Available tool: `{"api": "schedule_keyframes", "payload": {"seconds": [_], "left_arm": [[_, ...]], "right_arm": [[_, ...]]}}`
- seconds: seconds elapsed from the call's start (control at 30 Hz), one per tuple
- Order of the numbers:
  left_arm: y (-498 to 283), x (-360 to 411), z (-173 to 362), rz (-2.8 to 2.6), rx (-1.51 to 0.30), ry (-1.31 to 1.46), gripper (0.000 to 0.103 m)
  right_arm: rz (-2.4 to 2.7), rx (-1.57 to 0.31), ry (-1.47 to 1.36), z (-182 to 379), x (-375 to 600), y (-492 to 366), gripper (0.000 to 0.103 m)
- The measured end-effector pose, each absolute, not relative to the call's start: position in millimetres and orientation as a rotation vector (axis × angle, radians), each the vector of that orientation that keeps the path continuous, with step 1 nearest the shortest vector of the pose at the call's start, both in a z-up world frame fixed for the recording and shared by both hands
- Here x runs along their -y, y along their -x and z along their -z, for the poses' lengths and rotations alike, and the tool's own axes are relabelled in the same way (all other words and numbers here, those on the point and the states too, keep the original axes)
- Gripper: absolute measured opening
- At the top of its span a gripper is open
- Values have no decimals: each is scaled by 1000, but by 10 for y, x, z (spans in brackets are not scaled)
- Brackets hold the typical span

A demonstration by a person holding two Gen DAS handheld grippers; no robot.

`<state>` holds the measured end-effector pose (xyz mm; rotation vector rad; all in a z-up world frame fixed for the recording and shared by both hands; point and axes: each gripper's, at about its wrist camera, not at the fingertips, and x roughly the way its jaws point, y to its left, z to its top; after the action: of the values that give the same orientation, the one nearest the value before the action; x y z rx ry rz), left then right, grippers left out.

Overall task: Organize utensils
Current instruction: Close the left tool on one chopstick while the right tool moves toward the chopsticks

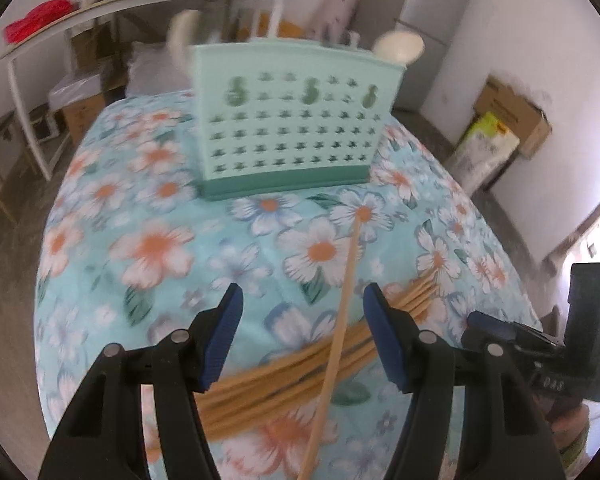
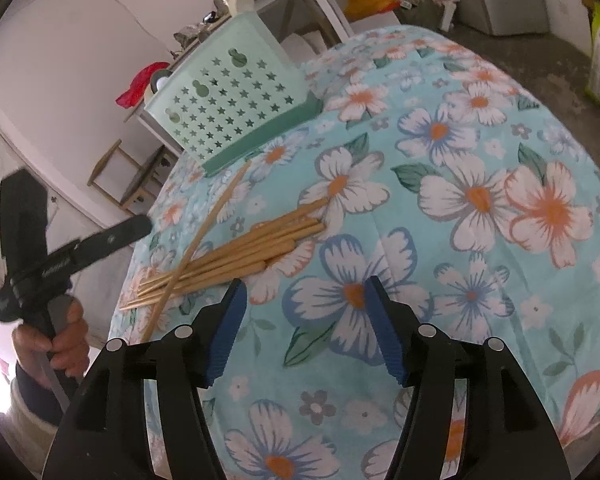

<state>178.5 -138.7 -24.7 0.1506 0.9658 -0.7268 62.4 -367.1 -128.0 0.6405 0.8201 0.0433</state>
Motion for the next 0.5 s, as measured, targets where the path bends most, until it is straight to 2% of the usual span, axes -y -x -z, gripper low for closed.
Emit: {"api": "schedule_keyframes", "payload": {"seconds": [0.13,0.33,0.5], "left_arm": [[-1947,1723,344,757,-1041,-206,57],[-2160,2141,574,769,-1160,-291,42],[-2248,2352,673,730,-1174,-357,28]], "right_arm": [[-59,-818,-671,1308,3713,-624,59],[-81,-814,-689,1318,3752,-618,59],[-90,-813,-698,1326,3771,-604,59]]}}
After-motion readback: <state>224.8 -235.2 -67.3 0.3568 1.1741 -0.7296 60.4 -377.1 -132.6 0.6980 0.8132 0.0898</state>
